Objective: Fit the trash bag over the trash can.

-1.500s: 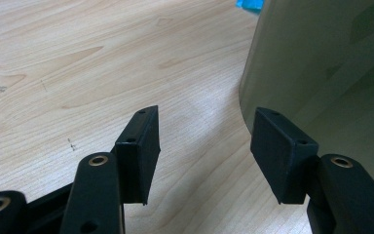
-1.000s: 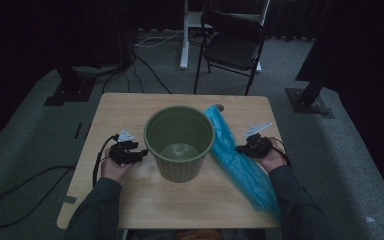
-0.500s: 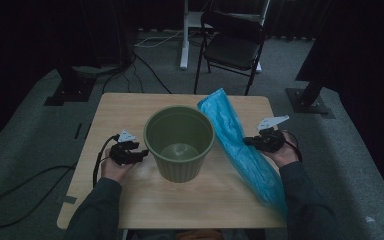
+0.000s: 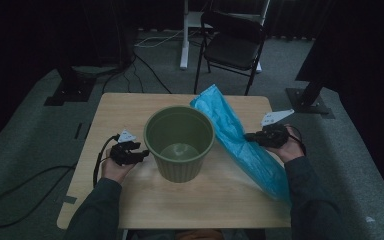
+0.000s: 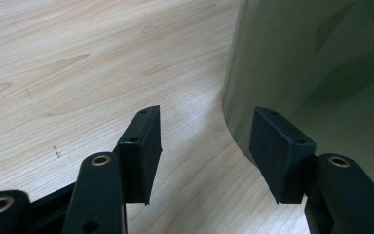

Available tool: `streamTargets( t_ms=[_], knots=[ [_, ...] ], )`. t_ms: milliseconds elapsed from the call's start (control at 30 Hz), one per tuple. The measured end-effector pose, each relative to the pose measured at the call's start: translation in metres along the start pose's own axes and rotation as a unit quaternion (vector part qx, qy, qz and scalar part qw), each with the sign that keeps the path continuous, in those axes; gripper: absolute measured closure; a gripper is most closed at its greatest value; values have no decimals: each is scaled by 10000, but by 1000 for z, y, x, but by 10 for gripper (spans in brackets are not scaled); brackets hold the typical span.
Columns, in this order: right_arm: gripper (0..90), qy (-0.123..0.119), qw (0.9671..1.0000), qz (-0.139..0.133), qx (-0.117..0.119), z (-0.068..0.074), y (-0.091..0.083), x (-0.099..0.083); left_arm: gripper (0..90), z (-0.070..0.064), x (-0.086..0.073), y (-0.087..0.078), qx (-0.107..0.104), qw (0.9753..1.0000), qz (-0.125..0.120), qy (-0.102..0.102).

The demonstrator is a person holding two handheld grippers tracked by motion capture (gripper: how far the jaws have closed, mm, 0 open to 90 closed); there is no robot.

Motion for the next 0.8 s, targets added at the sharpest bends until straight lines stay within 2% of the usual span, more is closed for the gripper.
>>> streamTargets(
  t_ms=[200,267,433,800],
  knots=[
    [899,-55,10000,-31,20,-3,-7,8,465,-2,2,-3,-62,10000,-33,-20],
    [899,-90,10000,-44,2,-5,-13,13,467,-3,4,-6,-94,9999,-113,-69],
    [899,-90,9999,-84,35,-9,-22,20,468,-2,8,-12,-67,9999,-147,-36],
    [899,-181,9997,-135,42,-11,-42,37,469,3,26,-39,51,9985,-541,38]
  ],
)
Point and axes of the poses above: each handheld gripper's, and its own axes: y roughly forward along the jaws, x roughly out of its top, z roughly to its left, the point moved 7 cm from there along y, roughly forward along the jaws, and after that the axes turned 1 degree about -z, right-handed, at the moved point
